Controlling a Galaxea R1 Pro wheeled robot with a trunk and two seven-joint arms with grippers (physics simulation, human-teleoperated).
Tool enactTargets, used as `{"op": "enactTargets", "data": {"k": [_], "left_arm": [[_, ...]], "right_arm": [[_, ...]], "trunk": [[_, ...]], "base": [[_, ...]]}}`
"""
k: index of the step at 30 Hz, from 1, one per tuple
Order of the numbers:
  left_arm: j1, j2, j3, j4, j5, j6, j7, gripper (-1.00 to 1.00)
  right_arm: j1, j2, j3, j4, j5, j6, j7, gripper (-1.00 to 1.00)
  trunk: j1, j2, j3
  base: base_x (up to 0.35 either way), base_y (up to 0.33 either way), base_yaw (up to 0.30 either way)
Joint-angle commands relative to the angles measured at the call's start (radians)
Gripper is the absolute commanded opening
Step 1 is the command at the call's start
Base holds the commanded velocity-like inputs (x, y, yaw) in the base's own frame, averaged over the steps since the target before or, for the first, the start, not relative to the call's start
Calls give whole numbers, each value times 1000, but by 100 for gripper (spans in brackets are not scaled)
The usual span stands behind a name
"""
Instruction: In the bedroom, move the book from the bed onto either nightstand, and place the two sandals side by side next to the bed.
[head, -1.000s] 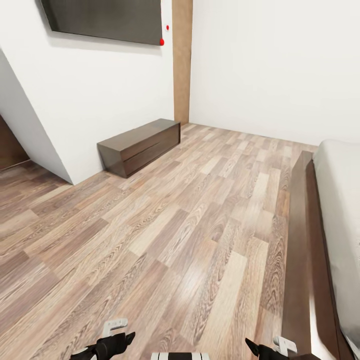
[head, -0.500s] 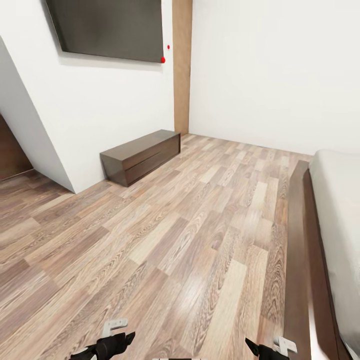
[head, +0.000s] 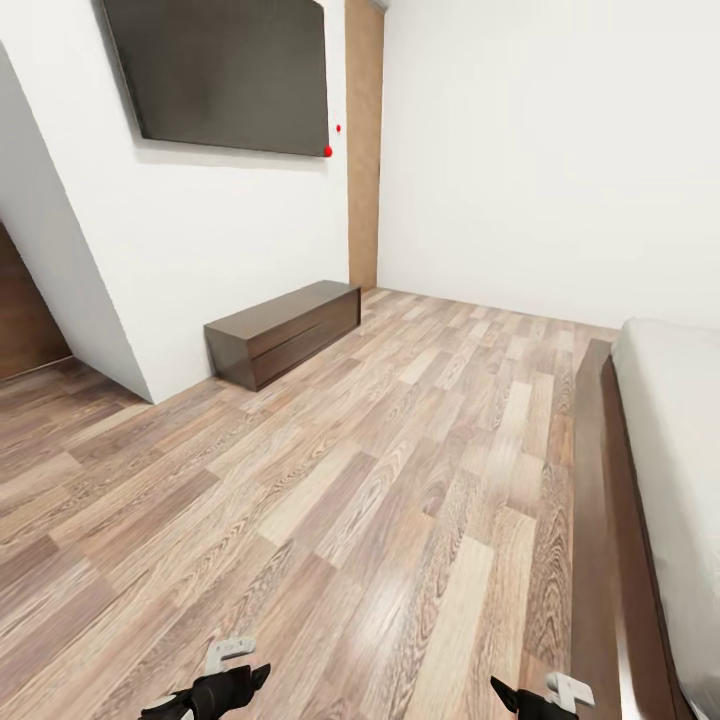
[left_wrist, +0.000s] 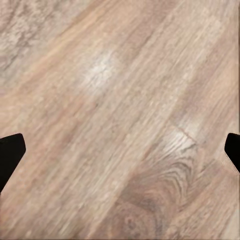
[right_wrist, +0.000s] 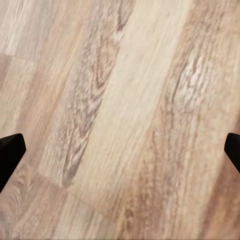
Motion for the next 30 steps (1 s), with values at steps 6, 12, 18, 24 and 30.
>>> {"op": "enactTargets", "data": {"k": [6, 12, 18, 24, 30], "left_arm": [[-1, 0, 7, 2, 2, -1, -6, 100], [-1, 0, 7, 2, 2, -1, -6, 100], [-1, 0, 7, 2, 2, -1, -6, 100], [-1, 0, 7, 2, 2, -1, -6, 100], [-1, 0, 7, 2, 2, -1, -6, 100]], "right_arm": [[-2, 0, 9, 4, -8, -7, 5, 100], [-2, 1, 9, 4, -8, -7, 5, 100], [-2, 0, 9, 4, -7, -7, 5, 100], [-2, 0, 9, 4, -8, -7, 5, 100], [-2, 0, 9, 4, -8, -7, 5, 100]], "trunk": [[-10, 16, 21], [-33, 58, 40], [-56, 100, 59], [-79, 142, 77], [-102, 184, 96]], "base": [[0, 0, 0], [0, 0, 0], [0, 0, 0], [0, 0, 0], [0, 0, 0]]}}
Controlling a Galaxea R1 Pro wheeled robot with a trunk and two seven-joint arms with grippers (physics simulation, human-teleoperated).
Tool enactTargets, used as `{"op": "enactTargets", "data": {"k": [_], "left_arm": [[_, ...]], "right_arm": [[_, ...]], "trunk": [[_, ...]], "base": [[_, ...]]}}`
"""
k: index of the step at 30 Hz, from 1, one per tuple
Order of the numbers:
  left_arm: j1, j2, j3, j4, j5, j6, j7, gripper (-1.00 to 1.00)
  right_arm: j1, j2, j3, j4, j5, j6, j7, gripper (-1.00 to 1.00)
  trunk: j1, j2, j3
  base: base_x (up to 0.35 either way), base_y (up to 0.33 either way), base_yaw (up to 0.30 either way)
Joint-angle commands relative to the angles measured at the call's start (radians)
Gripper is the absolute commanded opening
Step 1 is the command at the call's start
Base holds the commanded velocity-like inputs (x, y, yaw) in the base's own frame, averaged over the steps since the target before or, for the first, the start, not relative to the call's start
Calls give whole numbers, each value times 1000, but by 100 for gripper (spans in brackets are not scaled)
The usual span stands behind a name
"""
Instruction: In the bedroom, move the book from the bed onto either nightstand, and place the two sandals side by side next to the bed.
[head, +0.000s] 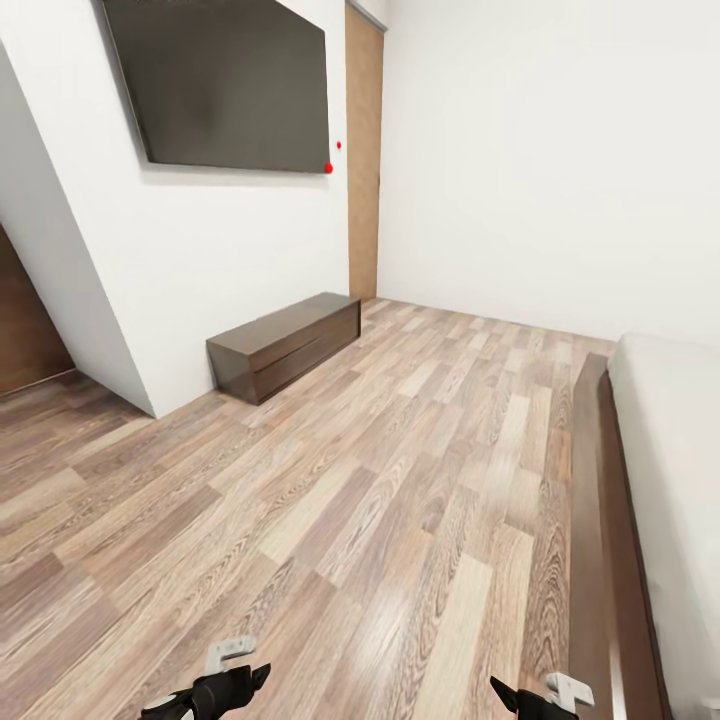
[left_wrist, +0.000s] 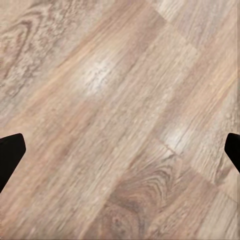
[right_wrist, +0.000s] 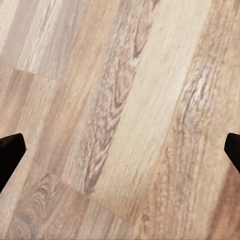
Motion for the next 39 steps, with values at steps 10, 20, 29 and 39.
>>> {"op": "enactTargets", "data": {"k": [10, 20, 29, 39], "left_arm": [[-1, 0, 8, 2, 2, -1, -6, 100], [-1, 0, 7, 2, 2, -1, -6, 100], [-1, 0, 7, 2, 2, -1, -6, 100], [-1, 0, 7, 2, 2, -1, -6, 100]], "right_arm": [[-2, 1, 9, 4, -8, -7, 5, 100], [-2, 1, 9, 4, -7, -7, 5, 100], [-2, 1, 9, 4, -7, -7, 5, 100], [-2, 1, 9, 4, -8, -7, 5, 100]], "trunk": [[-39, 70, 31], [-77, 140, 62], [-111, 203, 90], [-150, 273, 121]], "base": [[0, 0, 0], [0, 0, 0], [0, 0, 0], [0, 0, 0]]}}
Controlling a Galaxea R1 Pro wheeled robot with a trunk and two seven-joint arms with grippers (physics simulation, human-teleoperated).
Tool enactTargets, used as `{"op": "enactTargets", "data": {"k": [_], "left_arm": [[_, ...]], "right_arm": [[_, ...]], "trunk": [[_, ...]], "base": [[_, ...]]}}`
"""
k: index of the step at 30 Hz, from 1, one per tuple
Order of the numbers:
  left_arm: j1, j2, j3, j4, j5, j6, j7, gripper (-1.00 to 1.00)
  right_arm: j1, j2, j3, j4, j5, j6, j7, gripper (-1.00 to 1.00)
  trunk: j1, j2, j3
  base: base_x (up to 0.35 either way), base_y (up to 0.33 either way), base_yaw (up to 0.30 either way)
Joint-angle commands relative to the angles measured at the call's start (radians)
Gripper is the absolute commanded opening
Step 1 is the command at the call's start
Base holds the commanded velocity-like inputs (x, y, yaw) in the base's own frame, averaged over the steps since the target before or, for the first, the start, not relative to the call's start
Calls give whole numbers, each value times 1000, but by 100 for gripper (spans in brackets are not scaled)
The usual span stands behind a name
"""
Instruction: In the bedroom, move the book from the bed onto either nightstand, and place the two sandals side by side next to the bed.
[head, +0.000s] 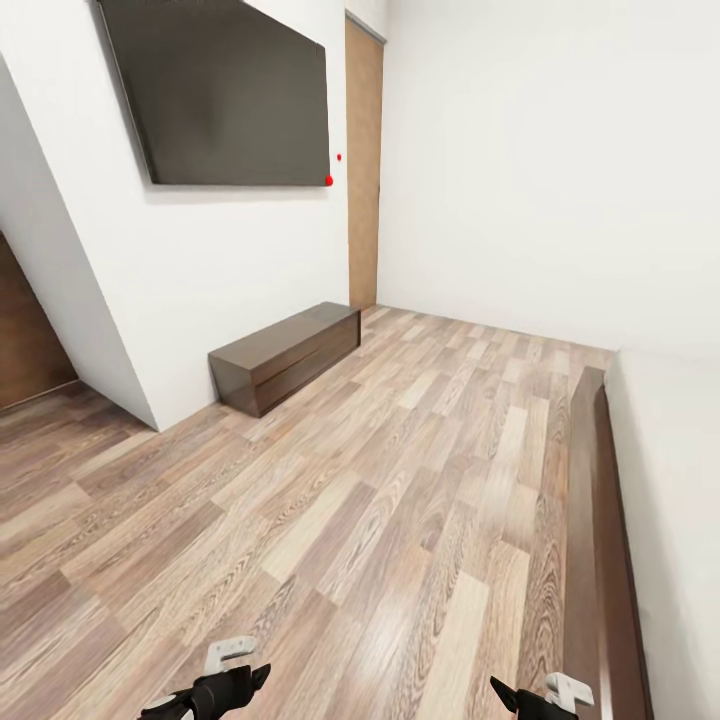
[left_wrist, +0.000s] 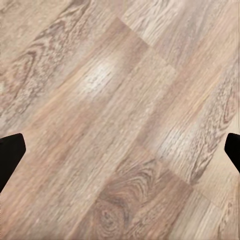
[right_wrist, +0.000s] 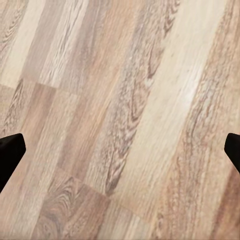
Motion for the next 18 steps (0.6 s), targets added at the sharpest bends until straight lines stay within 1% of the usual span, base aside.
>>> {"op": "enactTargets", "data": {"k": [1, 18], "left_arm": [[-1, 0, 7, 2, 2, -1, -6, 100], [-1, 0, 7, 2, 2, -1, -6, 100]], "right_arm": [[-2, 0, 9, 4, -8, -7, 5, 100], [-2, 0, 9, 4, -7, -7, 5, 100]], "trunk": [[-4, 7, 2], [-69, 126, 56]], "base": [[0, 0, 0], [0, 0, 0]]}}
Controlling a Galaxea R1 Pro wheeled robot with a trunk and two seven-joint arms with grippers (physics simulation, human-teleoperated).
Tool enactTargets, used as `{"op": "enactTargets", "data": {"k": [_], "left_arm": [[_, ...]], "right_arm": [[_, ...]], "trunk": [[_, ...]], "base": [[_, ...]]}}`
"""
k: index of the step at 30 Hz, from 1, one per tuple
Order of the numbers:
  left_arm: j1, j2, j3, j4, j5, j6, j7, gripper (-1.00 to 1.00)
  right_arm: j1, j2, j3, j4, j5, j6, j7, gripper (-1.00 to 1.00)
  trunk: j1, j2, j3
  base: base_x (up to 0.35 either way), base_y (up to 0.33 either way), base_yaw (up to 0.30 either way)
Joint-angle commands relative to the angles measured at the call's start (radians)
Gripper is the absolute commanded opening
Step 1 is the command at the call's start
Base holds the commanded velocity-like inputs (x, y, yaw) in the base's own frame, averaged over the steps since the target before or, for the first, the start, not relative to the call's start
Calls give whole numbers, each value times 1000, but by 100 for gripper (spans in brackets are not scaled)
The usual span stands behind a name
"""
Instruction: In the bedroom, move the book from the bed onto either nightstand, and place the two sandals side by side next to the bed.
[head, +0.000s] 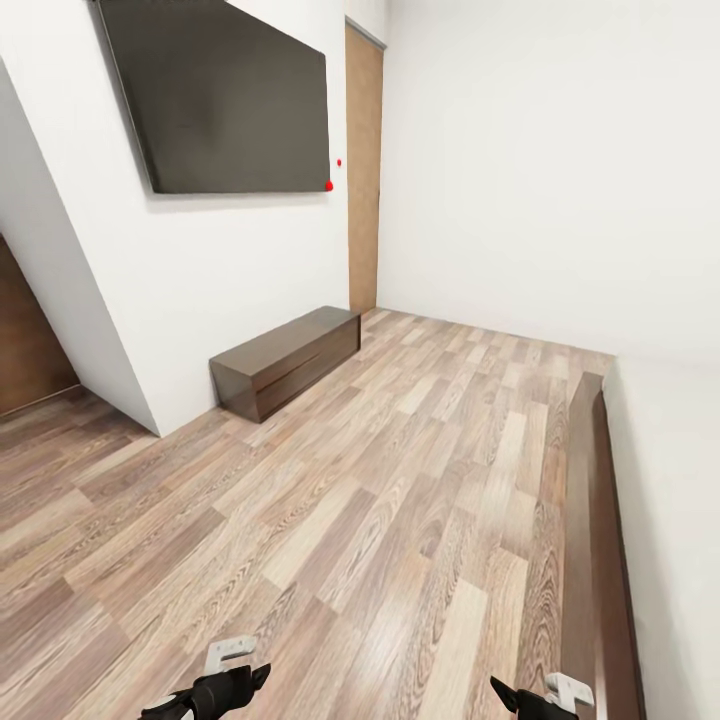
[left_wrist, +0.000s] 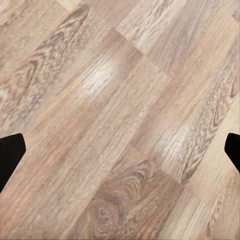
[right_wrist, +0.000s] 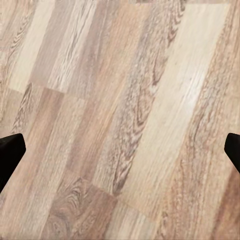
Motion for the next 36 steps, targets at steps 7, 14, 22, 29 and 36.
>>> {"op": "enactTargets", "data": {"k": [7, 14, 22, 29, 36], "left_arm": [[-1, -1, 7, 2, 2, -1, -6, 100], [-1, -1, 7, 2, 2, -1, -6, 100], [-1, -1, 7, 2, 2, -1, -6, 100], [-1, -1, 7, 2, 2, -1, -6, 100], [-1, -1, 7, 2, 2, -1, -6, 100]], "right_arm": [[-2, 0, 9, 4, -8, -7, 5, 100], [-2, 0, 9, 4, -8, -7, 5, 100], [-2, 0, 9, 4, -8, -7, 5, 100], [-2, 1, 9, 4, -7, -7, 5, 100], [-2, 0, 9, 4, -8, -7, 5, 100]], "trunk": [[-27, 49, 21], [-54, 98, 43], [-85, 154, 68], [-111, 203, 90], [-138, 252, 112]], "base": [[0, 0, 0], [0, 0, 0], [0, 0, 0], [0, 0, 0], [0, 0, 0]]}}
